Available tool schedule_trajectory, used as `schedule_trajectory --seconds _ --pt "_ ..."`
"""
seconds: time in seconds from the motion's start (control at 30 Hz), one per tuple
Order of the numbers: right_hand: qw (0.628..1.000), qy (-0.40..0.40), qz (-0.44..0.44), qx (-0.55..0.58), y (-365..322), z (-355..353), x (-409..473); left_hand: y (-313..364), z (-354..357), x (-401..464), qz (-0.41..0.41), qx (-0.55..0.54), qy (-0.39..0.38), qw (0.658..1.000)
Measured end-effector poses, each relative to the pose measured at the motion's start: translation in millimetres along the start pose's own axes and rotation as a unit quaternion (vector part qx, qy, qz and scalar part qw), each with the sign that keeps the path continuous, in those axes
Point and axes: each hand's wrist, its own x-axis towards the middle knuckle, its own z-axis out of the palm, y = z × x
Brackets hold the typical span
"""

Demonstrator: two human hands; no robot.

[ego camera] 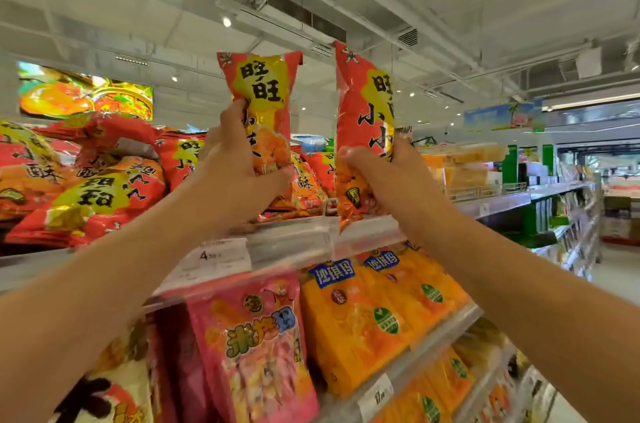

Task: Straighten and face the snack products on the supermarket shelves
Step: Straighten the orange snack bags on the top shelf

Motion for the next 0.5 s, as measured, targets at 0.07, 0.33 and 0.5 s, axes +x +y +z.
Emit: schedule_trajectory --seconds 0.07,0.33,0.5 --pt "1.000 -0.017 0.000 0.014 8 12 28 -5 7 15 -0.032 -0.004 0.002 0.999" --pt "0.997 -0.059 -0.045 -0.003 52 47 101 -16 44 39 -0.087 0.109 0.033 0.990" --pt "0.989 -0.113 -0.079 -0.048 88 59 119 -9 67 40 -0.120 0.214 0.003 0.970"
